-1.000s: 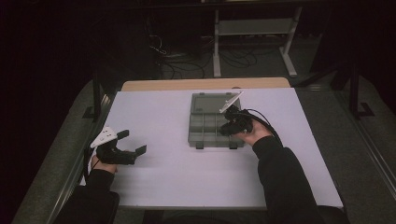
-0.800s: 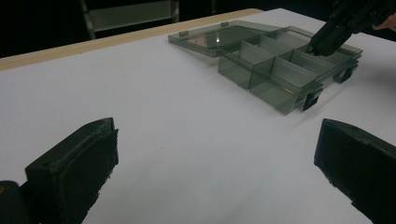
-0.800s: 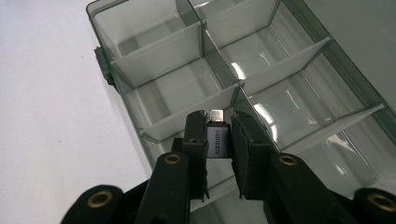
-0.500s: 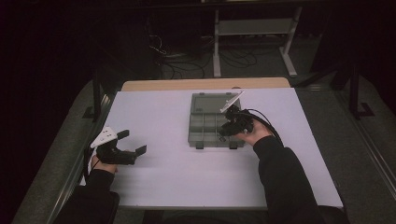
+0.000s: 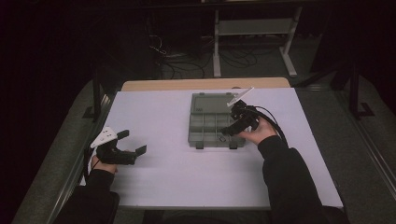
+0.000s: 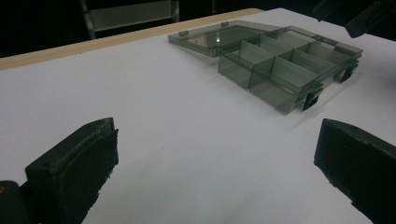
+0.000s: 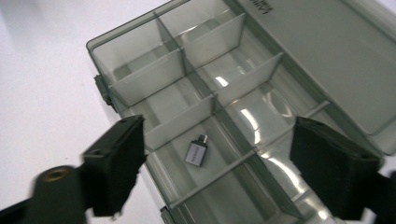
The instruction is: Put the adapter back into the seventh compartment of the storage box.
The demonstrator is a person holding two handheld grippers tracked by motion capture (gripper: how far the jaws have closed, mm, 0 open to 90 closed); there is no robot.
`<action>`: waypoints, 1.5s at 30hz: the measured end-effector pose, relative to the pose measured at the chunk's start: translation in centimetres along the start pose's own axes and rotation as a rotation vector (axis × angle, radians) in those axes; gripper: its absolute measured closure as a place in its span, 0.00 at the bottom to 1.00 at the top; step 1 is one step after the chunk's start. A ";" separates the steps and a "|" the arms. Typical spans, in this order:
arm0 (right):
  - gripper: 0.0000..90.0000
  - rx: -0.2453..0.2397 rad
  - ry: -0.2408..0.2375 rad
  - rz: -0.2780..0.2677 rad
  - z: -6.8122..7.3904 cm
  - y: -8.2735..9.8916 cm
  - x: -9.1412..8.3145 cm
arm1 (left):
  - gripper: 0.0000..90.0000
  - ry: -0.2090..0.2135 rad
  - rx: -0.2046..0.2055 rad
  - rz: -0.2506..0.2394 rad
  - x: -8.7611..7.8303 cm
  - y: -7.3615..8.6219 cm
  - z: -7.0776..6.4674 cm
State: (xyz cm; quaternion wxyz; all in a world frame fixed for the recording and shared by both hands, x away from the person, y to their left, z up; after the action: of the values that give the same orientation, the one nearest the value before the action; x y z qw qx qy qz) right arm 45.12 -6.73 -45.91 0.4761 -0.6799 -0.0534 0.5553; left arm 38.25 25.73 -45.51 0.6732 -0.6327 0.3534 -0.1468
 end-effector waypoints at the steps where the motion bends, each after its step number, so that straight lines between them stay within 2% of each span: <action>1: 0.15 -0.004 0.006 -0.009 -0.1 0.0 -0.2 | 0.00 0.000 0.000 0.001 0.0 0.0 0.0; 4: 0.14 0.003 0.009 -0.026 -0.2 -0.1 -0.7 | 0.00 0.000 0.001 0.001 0.0 0.0 0.0; 9: 0.03 0.022 0.032 -0.071 -0.6 -0.3 -2.0 | 0.00 -0.001 0.000 0.001 0.0 0.0 0.0; 13: 0.01 0.026 0.040 -0.081 -0.7 -0.3 -2.4 | 0.00 -0.001 0.000 0.001 0.0 0.0 0.0; 15: 0.00 0.039 0.047 -0.113 -0.9 -0.3 -3.0 | 0.00 -0.002 -0.001 0.001 0.0 0.0 0.0; 19: 0.00 0.051 0.052 -0.137 -1.1 0.0 -3.6 | 0.00 -0.002 -0.003 0.001 0.0 0.0 0.0; 45: 0.00 0.068 0.073 -0.162 -0.9 3.5 -5.4 | 0.00 -0.005 -0.005 0.002 0.0 0.1 0.0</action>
State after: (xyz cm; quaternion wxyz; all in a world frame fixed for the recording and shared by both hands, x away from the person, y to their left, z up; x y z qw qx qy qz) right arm 42.18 -12.37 -44.59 0.5438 -0.6766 -0.0718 0.4913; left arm 38.28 25.76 -45.57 0.6726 -0.6344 0.3529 -0.1437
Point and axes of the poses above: each handheld gripper's, and its own axes: x roughly forward along the jaws, y roughly out of its underside, z roughly to its left, the point moved 10 cm from there along x, roughly forward along the jaws, and after that the axes turned 7 degrees about -z, right-handed, at the moved point
